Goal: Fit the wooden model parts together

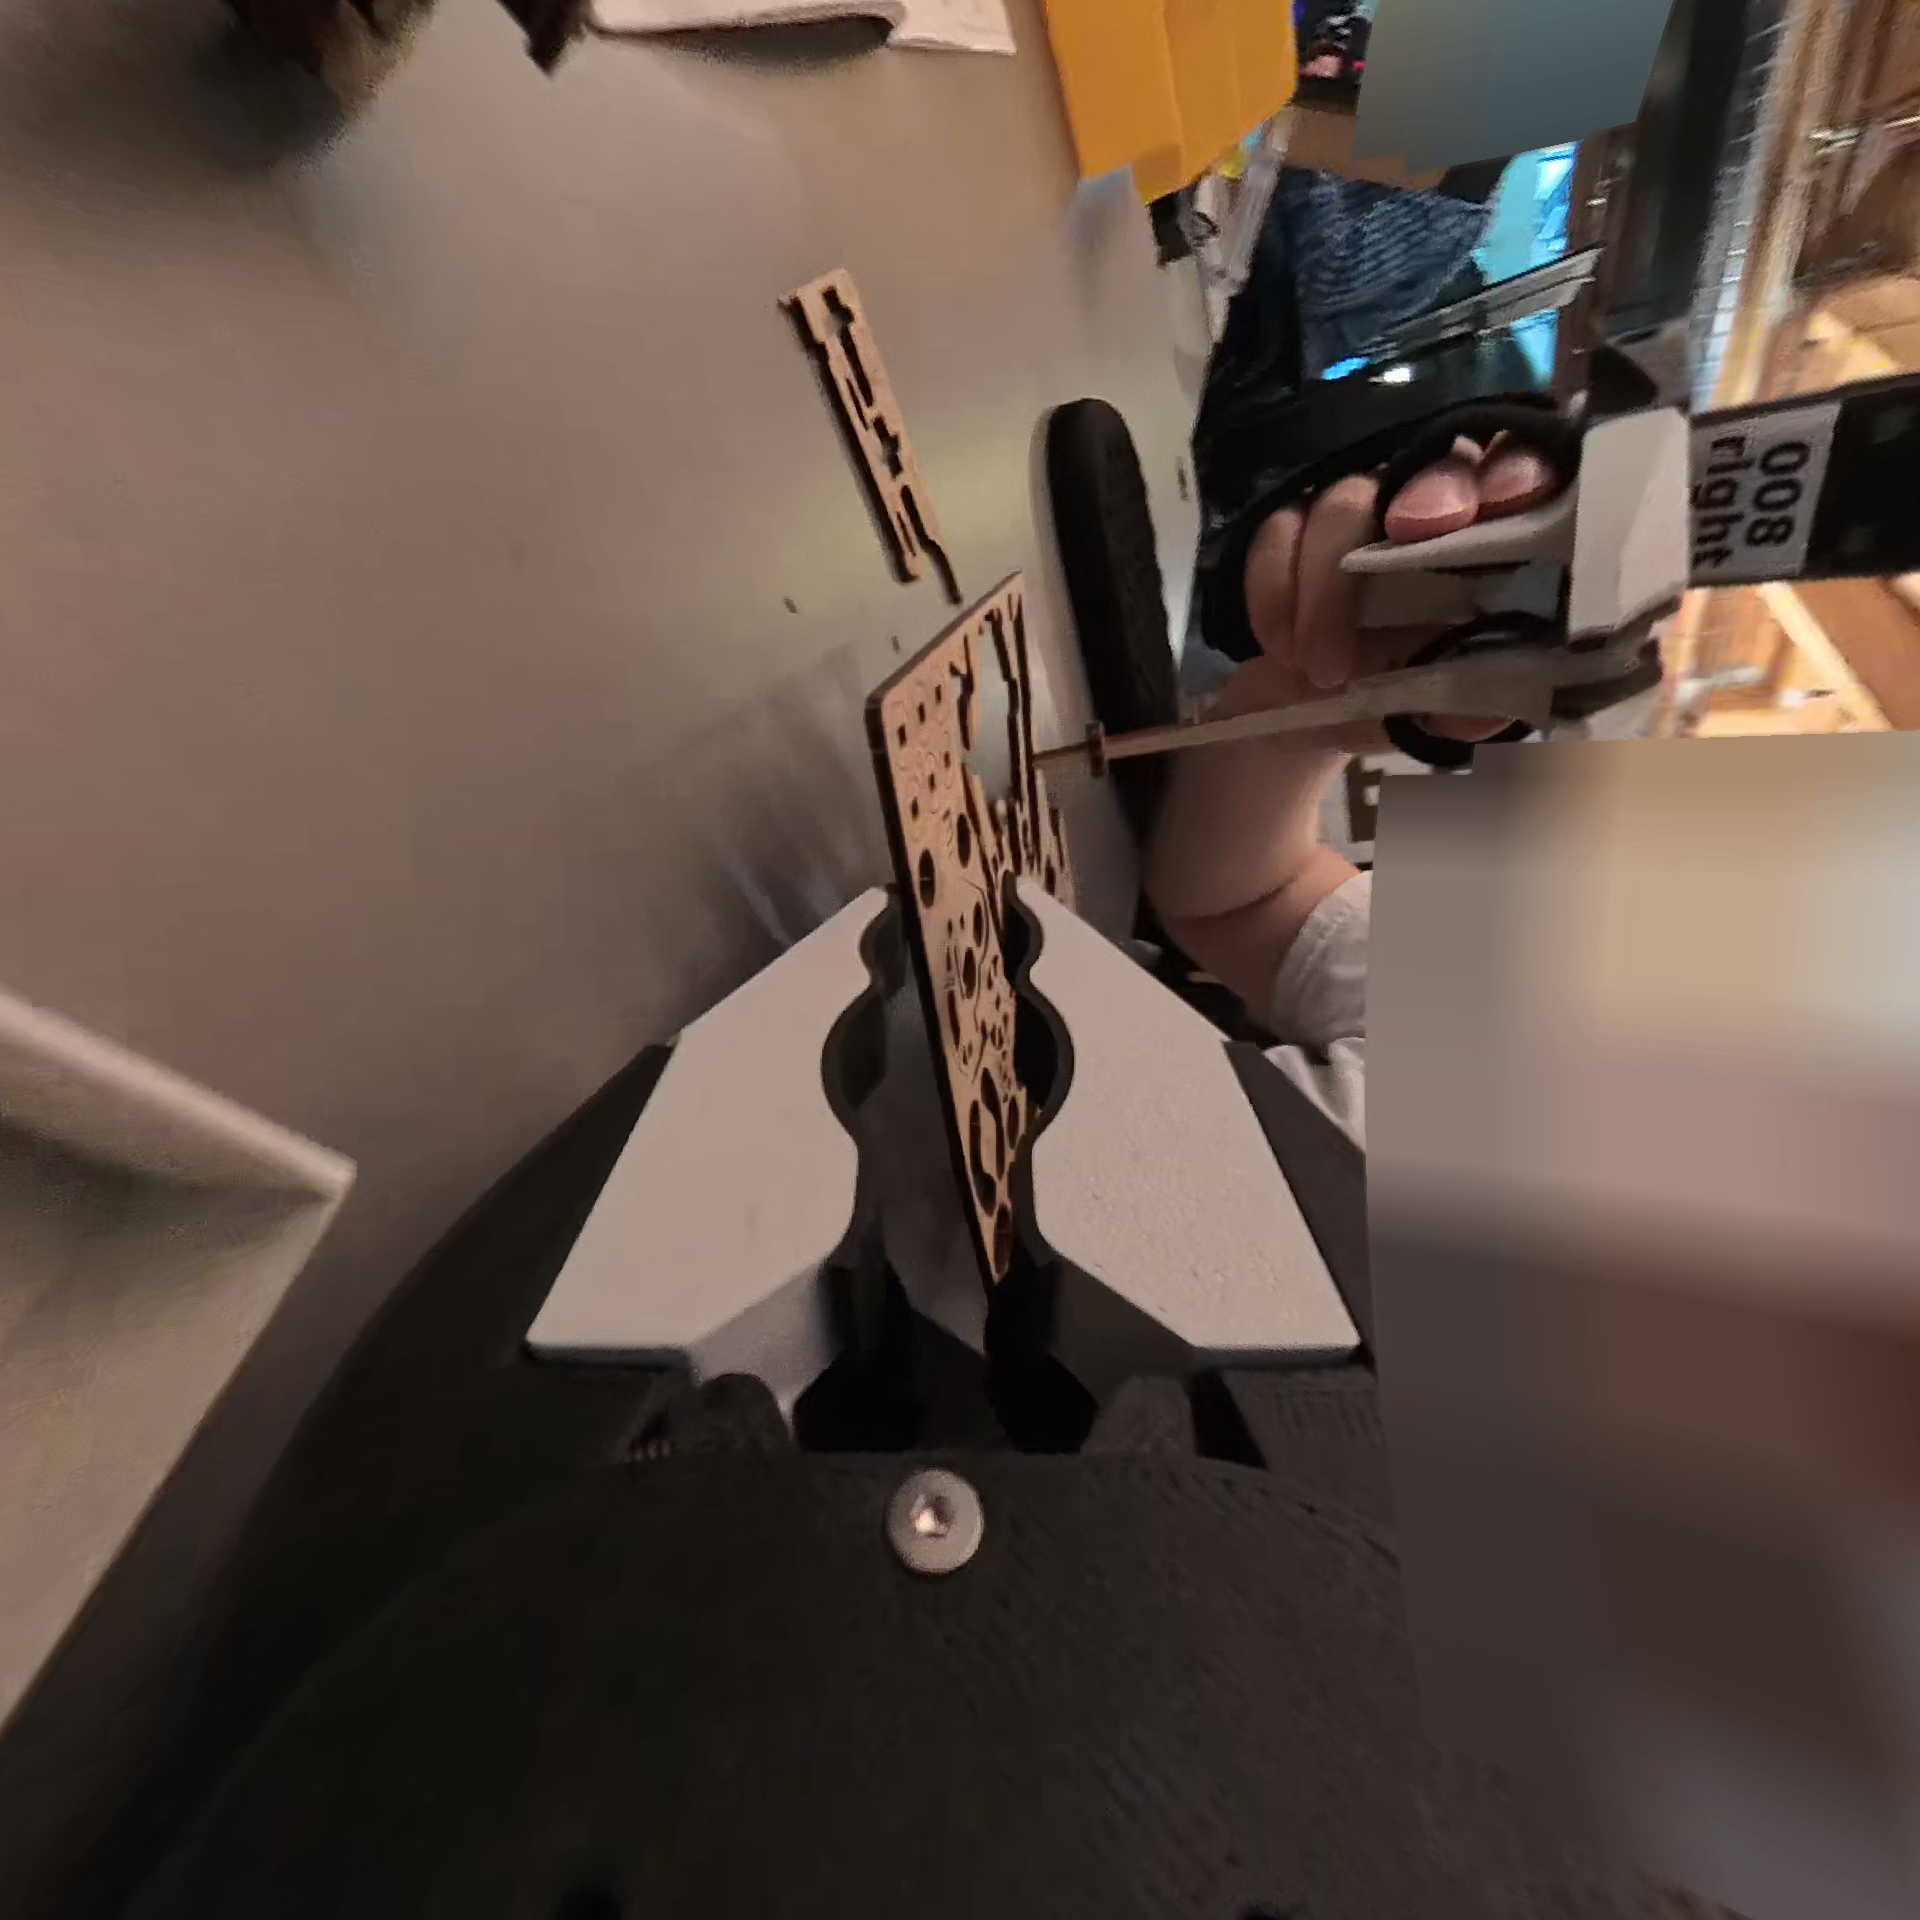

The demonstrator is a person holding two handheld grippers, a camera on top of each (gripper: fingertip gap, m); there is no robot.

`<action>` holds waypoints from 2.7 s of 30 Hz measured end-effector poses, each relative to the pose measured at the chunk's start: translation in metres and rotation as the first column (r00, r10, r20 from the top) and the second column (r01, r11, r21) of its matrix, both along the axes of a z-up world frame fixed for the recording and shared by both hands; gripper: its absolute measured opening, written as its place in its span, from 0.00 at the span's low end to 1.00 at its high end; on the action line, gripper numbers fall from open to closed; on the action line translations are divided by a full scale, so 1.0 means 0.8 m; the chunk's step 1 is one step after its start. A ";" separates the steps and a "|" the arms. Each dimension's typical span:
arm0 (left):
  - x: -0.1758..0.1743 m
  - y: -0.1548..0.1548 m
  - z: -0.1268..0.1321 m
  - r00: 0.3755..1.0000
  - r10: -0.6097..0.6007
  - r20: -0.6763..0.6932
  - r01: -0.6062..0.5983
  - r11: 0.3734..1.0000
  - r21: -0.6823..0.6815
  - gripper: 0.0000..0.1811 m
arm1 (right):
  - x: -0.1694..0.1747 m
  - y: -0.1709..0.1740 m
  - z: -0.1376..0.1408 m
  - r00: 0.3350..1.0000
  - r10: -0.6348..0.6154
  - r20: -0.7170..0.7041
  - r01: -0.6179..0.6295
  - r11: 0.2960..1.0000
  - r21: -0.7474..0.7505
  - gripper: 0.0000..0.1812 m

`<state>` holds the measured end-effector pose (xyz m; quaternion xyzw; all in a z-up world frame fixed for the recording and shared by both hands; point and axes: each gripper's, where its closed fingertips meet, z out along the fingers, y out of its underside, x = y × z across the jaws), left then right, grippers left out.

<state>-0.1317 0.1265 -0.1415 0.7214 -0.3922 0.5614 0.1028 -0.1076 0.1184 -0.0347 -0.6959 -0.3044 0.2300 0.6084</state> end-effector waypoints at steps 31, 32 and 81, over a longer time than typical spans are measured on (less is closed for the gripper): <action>0.054 -0.057 0.079 0.870 -0.341 0.356 -0.018 0.700 0.714 0.15 | 0.057 -0.032 0.034 0.887 0.017 -0.461 -0.046 0.998 -0.052 0.03; 0.059 -0.060 0.079 0.868 -0.354 0.349 -0.010 0.688 0.725 0.13 | 0.061 -0.037 0.033 0.889 0.009 -0.458 -0.037 0.998 -0.053 0.03; 0.151 -0.163 0.031 0.789 -0.552 0.270 0.343 0.760 0.552 0.04 | 0.162 -0.130 -0.014 0.849 -0.117 -0.515 0.063 0.991 -0.121 0.03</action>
